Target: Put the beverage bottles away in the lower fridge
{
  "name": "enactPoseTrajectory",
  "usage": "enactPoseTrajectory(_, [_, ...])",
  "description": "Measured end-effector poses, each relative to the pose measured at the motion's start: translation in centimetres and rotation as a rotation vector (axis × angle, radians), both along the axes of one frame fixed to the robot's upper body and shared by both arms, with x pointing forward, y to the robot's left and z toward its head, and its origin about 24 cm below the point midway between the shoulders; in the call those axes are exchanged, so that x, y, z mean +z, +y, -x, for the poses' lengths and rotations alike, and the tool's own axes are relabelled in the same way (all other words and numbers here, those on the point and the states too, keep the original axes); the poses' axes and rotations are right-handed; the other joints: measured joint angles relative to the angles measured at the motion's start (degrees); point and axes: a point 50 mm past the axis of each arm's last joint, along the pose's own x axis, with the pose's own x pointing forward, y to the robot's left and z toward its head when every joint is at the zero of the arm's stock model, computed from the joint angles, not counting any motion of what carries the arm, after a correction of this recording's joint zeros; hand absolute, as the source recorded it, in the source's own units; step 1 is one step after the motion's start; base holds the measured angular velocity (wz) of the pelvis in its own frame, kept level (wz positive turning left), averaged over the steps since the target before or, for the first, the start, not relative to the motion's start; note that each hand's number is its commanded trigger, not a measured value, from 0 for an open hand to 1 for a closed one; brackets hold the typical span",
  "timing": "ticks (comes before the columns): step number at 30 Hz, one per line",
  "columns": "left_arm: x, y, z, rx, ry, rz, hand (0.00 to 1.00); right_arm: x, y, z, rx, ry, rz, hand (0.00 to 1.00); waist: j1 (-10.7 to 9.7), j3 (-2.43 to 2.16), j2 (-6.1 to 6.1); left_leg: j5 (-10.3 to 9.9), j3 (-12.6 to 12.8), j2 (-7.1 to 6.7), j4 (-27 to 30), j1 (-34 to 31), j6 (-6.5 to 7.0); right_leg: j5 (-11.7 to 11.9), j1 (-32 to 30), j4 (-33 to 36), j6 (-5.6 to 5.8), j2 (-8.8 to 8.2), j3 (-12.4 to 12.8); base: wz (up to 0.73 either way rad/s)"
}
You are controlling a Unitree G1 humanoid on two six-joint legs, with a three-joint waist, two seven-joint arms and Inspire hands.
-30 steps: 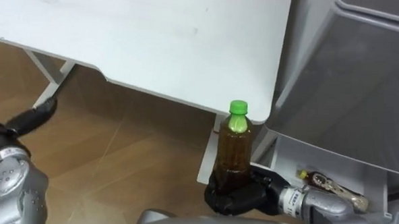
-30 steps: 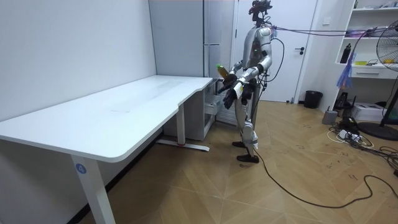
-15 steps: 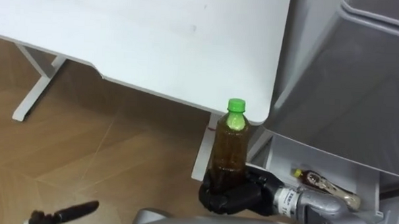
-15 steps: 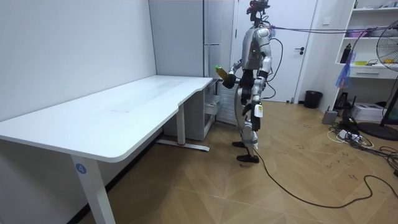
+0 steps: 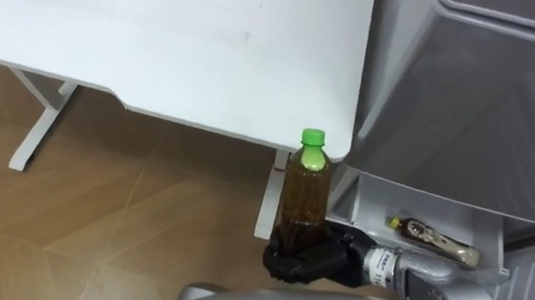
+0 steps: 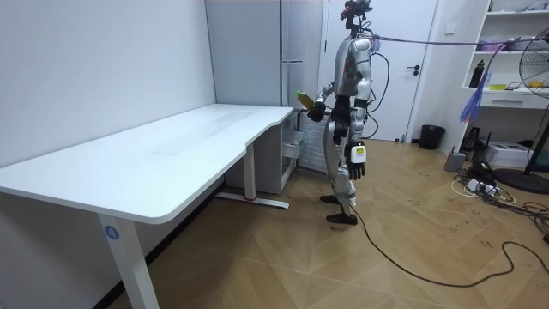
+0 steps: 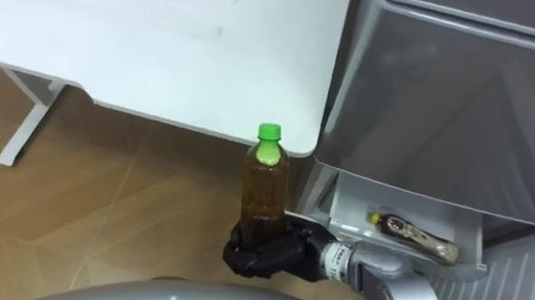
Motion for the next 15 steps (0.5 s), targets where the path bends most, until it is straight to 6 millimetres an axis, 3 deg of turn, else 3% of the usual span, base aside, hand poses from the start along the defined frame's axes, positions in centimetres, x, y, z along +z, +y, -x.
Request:
enactPoseTrajectory(4, [-0.1, -0.5, -2.2, -0.206, -0.017, 0.019, 0.00, 0.1, 0.2, -0.4, 0.012, -0.005, 0.004, 1.00, -2.1, -0.49, -1.14, 0.0, -0.1, 0.03, 0.9, -0.7, -0.01, 0.1, -0.3, -0.2, -0.04, -0.03, -0.3, 0.02])
enactPoseTrajectory(12, [0.0, -0.7, -4.3, -0.402, -0.027, -0.012, 0.00, -0.4, 0.7, -0.5, -0.006, 0.025, -0.013, 1.00, -3.5, -0.29, -1.36, -0.2, -0.1, 0.27, 0.4, -0.4, -0.23, 0.1, 0.1, -0.3, -0.11, 0.23, -0.3, 0.00])
enactPoseTrajectory(15, [0.0, -0.7, -4.2, -0.417, -0.014, -0.020, 0.00, -0.8, 0.6, -0.2, -0.024, 0.047, 0.007, 1.00, -3.4, 0.12, -1.34, -0.2, -0.1, 0.29, 0.3, -0.5, -0.26, 0.1, -0.1, -0.3, -0.13, 0.27, -0.2, 0.00])
